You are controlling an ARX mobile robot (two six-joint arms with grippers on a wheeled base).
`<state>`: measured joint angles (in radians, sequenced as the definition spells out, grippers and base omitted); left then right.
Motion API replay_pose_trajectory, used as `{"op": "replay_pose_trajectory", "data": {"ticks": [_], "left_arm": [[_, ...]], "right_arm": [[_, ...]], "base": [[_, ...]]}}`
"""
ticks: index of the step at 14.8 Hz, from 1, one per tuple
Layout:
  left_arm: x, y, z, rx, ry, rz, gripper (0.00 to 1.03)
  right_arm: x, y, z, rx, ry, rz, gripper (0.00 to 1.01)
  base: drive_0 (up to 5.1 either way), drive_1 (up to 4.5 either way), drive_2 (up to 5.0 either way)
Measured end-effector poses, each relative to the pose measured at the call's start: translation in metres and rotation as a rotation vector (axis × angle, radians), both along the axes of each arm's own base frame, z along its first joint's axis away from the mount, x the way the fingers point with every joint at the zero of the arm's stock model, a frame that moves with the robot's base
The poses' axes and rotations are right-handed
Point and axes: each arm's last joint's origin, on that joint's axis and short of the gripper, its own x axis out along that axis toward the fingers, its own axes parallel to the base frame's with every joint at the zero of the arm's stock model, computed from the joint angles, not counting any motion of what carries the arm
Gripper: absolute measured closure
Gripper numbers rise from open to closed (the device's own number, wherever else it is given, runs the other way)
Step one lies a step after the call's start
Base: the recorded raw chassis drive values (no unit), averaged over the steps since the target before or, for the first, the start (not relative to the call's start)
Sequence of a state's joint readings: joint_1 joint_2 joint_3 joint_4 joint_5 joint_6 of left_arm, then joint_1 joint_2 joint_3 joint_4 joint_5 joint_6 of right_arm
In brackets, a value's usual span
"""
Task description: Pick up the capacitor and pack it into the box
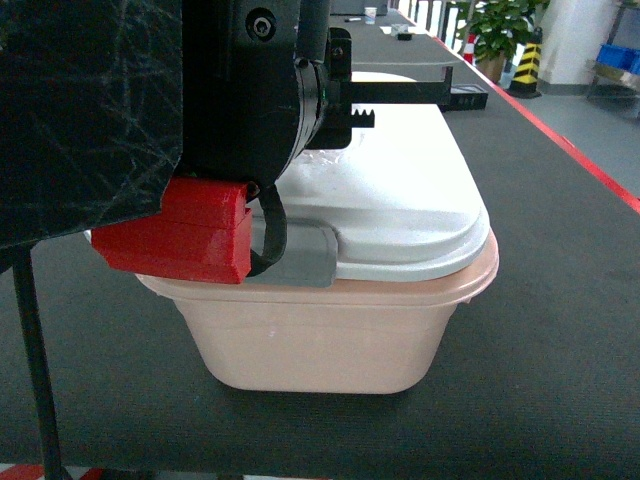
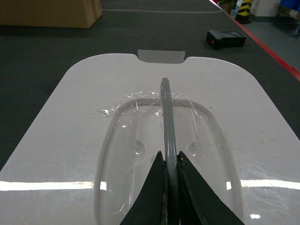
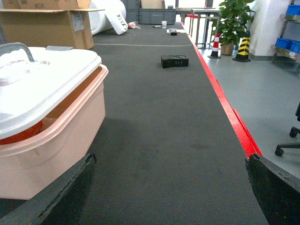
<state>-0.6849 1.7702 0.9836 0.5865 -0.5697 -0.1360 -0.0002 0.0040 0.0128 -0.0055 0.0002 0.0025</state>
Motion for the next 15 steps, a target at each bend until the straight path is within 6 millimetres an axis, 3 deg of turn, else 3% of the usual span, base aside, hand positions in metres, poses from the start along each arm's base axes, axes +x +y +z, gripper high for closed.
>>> {"op": "replay_pose_trajectory", "data": {"ticks": [9,13,15], "left_arm": [[0.0,-0.01,-0.015,-0.027,0.025,-0.028,0.98],[0.0,-0.009,-0.01,-0.063,-0.012,-0.044,0.43],[-0.003,0.002,0.006,-0.091,-0.081,-0.049,0.17]], "right_arm": [[0.0,0.0,0.0,0.0,0.0,0.0,0.03],[0.0,0.0,0.0,0.0,0.0,0.0,0.03],[0.0,0.0,0.0,0.0,0.0,0.0,0.03]], "base": [[0.0,0.0,0.0],[0.0,0.0,0.0],[0.0,0.0,0.0]]}}
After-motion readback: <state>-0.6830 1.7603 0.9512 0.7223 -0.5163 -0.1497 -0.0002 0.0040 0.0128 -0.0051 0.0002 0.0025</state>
